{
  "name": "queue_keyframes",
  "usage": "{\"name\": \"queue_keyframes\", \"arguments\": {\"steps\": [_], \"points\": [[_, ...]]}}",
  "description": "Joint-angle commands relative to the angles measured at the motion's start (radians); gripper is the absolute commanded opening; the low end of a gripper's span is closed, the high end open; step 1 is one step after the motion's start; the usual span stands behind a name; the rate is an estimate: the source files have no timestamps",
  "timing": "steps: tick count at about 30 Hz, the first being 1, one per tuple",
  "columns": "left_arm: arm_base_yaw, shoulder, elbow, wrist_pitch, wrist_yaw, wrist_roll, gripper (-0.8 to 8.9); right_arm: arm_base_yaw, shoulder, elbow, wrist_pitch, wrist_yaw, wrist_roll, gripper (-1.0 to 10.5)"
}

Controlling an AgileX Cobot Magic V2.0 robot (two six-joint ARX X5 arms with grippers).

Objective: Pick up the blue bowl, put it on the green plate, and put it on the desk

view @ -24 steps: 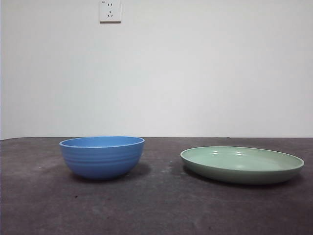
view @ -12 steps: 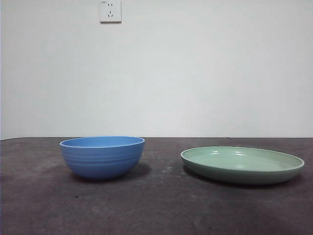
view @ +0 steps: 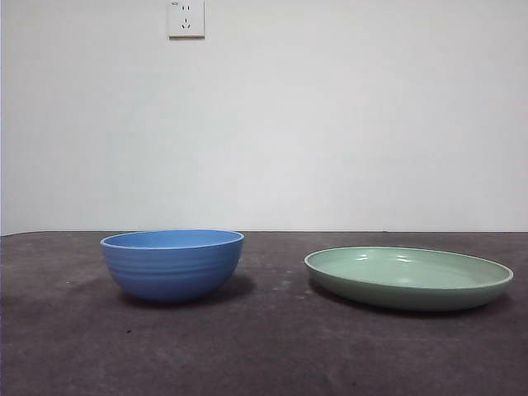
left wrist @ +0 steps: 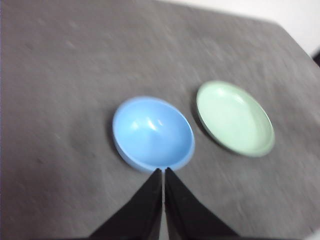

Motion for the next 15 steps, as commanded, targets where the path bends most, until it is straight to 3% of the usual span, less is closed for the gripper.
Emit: {"name": "queue_keyframes", "arguments": {"steps": [1,8,15], "points": [[-0.024,0.046,0.039,-0.053,0.019,0.075,0.1,0.01,0.05,0.044,-0.067,-0.018,-0.079,0.1],[-0.101,0.105,0.044,-0.104,0.019,0.108,0.1,0.064,0.118,0.061,-0.175,-0.02,-0.127,0.1],[-0.112,0.107,0.044,-0.095,0.018,0.117,0.11,0.097,0.119,0.061,-0.182,-0.019,-0.138,0.1]]}}
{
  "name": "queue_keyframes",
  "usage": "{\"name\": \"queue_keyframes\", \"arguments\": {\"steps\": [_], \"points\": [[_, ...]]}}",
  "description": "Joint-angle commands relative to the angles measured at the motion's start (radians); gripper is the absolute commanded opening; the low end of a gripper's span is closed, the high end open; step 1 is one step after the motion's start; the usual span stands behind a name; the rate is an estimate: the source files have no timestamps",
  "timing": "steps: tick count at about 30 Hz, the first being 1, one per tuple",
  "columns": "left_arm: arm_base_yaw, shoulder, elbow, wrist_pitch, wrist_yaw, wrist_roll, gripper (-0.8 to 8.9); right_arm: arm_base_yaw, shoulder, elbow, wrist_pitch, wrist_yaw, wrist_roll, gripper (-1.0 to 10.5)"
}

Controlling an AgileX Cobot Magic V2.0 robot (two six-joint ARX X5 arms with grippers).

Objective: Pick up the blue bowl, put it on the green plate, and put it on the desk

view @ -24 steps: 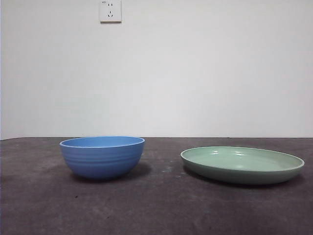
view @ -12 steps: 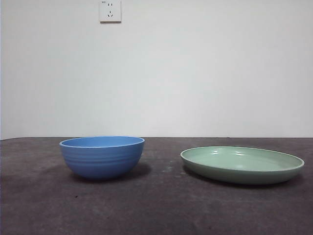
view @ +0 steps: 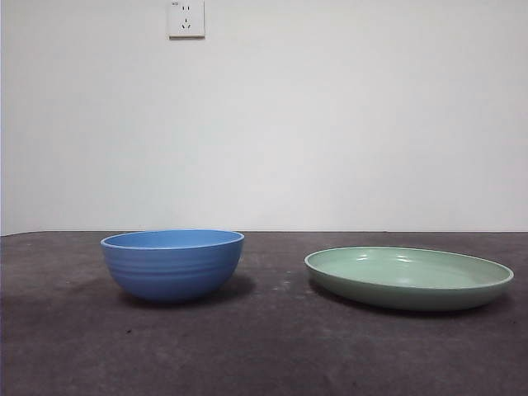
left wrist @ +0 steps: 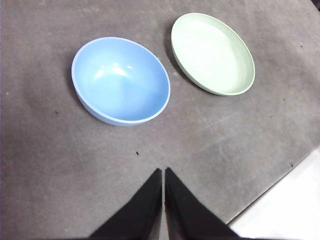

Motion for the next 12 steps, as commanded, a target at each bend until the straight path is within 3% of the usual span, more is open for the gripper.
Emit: {"name": "queue_keyframes", "arguments": {"steps": [1,4,9,12], "points": [[-0.003,0.006,0.02,0.008,0.006,0.02,0.15,0.004,0.005,0.019,0.007,-0.003,-0.014,0.1],[-0.003,0.006,0.02,0.008,0.006,0.019,0.89,0.004,0.005,0.019,0.007,-0.004,-0.012,0.5],[-0.003,0.006,0.02,0.008,0.006,0.015,3.62,0.004,0.005,0.019,0.011,-0.003,0.009,3.9],[-0.003,0.006,0.02,0.009,0.006,0.015,4.47,0.004,0.005,0.019,0.013,-0.003,0.01,4.1]]}}
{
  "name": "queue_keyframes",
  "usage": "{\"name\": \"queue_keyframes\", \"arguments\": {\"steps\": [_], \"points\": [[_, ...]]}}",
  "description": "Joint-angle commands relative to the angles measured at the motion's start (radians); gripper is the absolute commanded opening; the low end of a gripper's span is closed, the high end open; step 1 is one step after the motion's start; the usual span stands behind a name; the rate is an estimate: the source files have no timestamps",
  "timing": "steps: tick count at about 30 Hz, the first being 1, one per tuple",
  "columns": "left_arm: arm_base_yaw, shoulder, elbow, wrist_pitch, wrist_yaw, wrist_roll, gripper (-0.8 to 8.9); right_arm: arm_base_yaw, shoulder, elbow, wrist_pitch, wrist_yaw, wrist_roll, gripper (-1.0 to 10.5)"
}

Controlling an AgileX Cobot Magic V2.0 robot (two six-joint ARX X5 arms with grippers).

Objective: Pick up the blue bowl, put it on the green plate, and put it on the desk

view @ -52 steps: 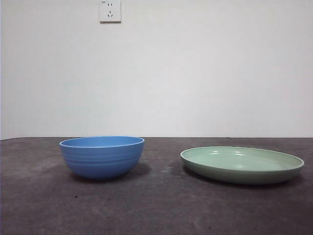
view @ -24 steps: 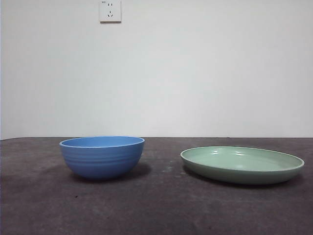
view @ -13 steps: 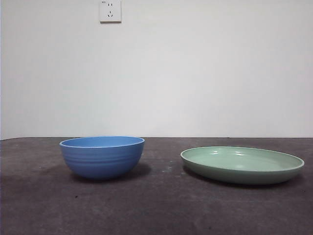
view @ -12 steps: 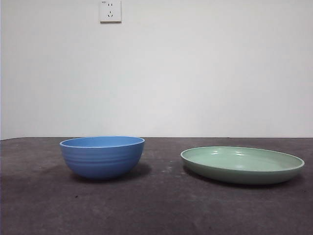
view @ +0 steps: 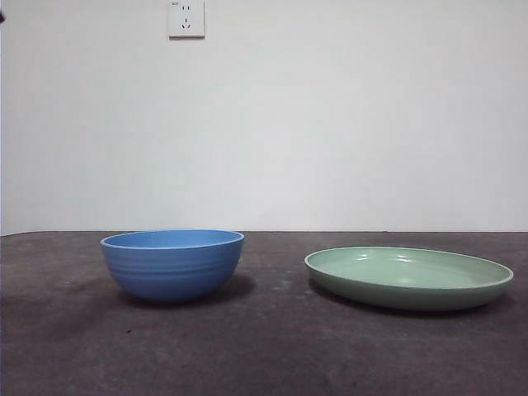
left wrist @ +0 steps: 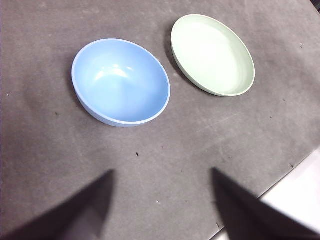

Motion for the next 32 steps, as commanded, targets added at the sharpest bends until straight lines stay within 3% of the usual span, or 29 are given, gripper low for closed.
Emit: {"name": "queue_keyframes", "arguments": {"steps": [1,12,19,32], "points": [[-0.003,0.006,0.02,0.008,0.006,0.015,4.47,0.003,0.004,0.019,0.011,-0.003,0.008,4.1],[-0.024,0.056,0.032,0.066,0.005,-0.048,4.37,0.003,0.004,0.019,0.016,-0.004,0.011,4.1],[-0.082,0.193,0.119,0.126,-0.021,-0.086,4.36,0.003,0.004,0.019,0.016,-0.003,0.011,4.1],[-0.2,0.572,0.337,0.129,-0.291,-0.085,4.33,0.003,0.004,0.019,0.016,-0.003,0.011,4.1]]}}
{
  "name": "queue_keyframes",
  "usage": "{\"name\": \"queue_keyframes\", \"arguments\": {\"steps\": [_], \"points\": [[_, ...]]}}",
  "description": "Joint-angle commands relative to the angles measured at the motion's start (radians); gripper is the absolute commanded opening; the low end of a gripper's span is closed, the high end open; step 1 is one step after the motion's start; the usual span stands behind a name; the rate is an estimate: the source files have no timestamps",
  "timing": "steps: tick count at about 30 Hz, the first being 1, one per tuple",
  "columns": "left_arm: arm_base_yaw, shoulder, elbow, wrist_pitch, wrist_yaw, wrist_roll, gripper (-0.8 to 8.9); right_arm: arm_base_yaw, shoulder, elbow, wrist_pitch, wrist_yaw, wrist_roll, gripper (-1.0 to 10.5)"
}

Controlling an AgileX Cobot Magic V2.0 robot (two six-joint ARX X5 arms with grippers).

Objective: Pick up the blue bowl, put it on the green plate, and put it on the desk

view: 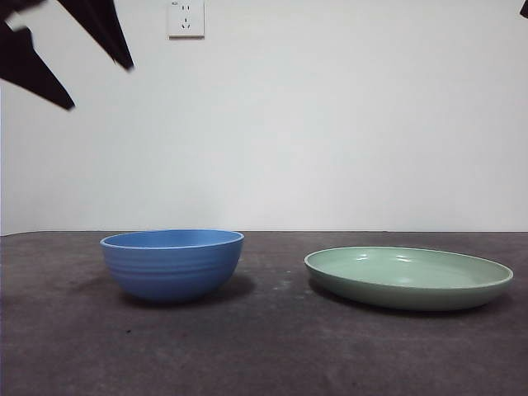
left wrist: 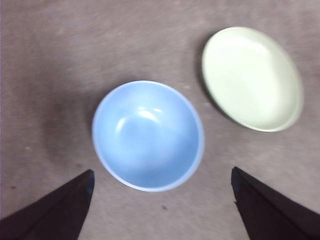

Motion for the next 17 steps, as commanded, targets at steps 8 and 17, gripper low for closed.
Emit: {"name": "queue_keyframes", "arguments": {"steps": [8,17], "points": [[-0.028,0.253,0.054,0.082,-0.147,0.008,4.32,0.003,0.004,0.019,0.008,-0.003,0.011,4.1],[-0.028,0.419,0.054,0.151,-0.148,0.007,4.31,0.003,0.004,0.019,0.013,-0.003,0.011,4.1]]}}
